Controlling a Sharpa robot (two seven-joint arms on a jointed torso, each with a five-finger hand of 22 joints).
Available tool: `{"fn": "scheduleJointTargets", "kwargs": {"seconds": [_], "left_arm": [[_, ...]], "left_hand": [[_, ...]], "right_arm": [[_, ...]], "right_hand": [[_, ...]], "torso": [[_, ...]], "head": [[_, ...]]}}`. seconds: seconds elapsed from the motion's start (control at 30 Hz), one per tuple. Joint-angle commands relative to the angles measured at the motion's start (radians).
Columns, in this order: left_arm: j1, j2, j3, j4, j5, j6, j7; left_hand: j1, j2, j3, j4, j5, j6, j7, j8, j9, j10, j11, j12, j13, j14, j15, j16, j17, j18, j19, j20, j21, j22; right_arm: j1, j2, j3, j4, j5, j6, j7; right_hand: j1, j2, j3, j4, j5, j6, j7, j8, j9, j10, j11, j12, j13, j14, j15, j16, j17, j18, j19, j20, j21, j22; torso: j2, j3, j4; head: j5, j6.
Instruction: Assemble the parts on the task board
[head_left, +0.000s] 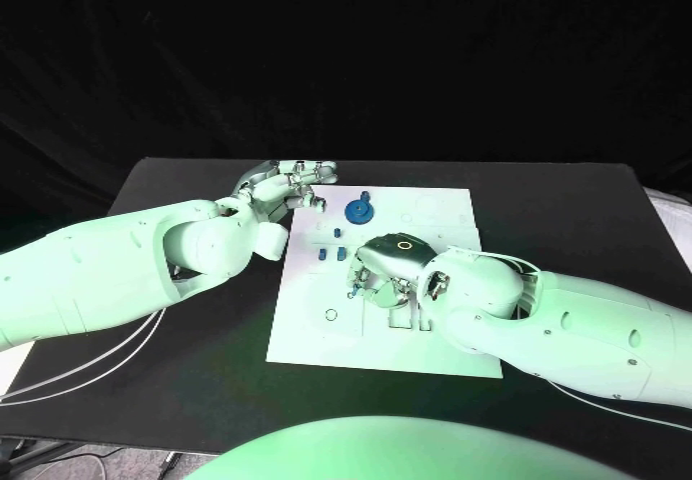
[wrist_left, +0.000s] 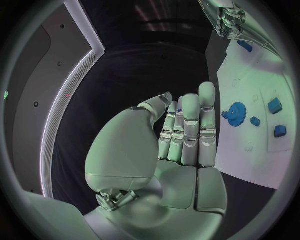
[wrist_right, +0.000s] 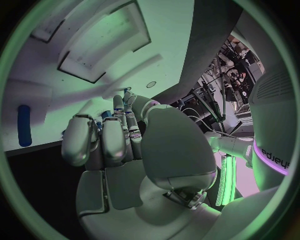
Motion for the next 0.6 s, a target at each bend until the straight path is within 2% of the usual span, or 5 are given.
{"fn": "scheduleJointTargets", "kwargs": {"seconds": [0.03,0.6], "left_arm": [[0.0,0.0,0.001,0.004,0.004,0.022,0.001],[0.0,-0.002,0.001,0.004,0.004,0.024,-0.007]], "left_hand": [[0.002,0.006,-0.008,0.0,0.002,-0.004,0.0,0.003,-0.001,-0.007,0.003,0.006,0.001,-0.006,-0.002,-0.006,-0.001,0.019,-0.005,0.001,-0.004,-0.002],[0.002,0.006,-0.01,-0.001,0.002,-0.006,0.001,0.003,-0.002,-0.009,0.004,0.006,0.001,-0.008,-0.002,-0.007,-0.004,0.019,-0.004,0.002,-0.006,-0.003]], "right_arm": [[-0.005,0.004,-0.003,-0.004,-0.025,0.014,-0.001],[-0.006,0.014,-0.003,-0.001,-0.016,0.053,0.005]], "right_hand": [[-0.008,0.001,0.004,-0.001,0.004,0.004,0.005,0.002,0.002,0.006,0.0,-0.003,0.001,0.03,-0.006,0.001,-0.001,0.007,0.0,-0.001,-0.003,-0.001],[-0.01,0.001,0.004,-0.001,0.004,0.004,0.006,0.002,0.002,0.006,0.001,-0.004,0.0,0.03,-0.005,0.002,0.001,0.007,0.0,-0.001,-0.003,-0.001]], "torso": [[0.0,-0.0002,-0.0008],[0.0,-0.0008,-0.0007]], "head": [[0.001,-0.001],[0.004,-0.008]]}}
